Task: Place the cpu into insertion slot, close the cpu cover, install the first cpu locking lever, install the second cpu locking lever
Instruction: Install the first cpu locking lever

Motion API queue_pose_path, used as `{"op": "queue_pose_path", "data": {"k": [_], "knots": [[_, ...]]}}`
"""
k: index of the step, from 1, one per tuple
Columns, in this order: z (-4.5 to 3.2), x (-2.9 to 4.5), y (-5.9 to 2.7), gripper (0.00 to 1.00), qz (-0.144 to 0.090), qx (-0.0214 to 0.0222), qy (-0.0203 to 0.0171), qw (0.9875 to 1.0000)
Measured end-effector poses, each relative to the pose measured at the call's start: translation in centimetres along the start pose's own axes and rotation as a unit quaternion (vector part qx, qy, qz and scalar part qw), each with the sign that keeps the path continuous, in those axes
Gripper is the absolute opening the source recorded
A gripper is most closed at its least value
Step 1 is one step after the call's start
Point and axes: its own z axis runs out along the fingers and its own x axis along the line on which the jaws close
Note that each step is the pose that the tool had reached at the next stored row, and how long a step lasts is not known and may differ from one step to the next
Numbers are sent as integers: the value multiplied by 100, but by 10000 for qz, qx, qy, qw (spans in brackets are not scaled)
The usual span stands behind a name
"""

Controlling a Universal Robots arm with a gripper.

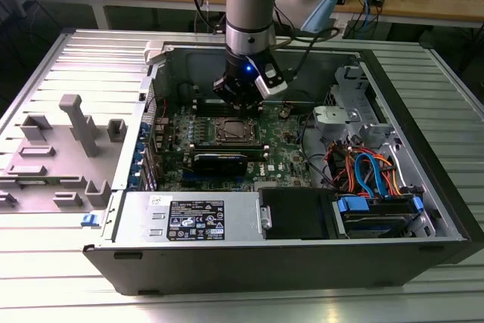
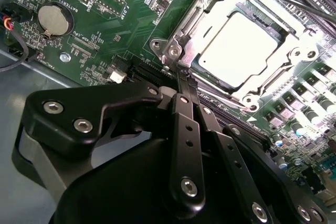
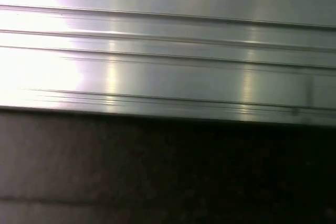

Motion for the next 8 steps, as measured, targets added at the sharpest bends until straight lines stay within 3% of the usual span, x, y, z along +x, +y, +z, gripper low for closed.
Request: {"op": "queue_pose_path", "data": {"k": [8], "knots": [[-46, -2, 1, 11, -1, 4, 1, 10000]]}}
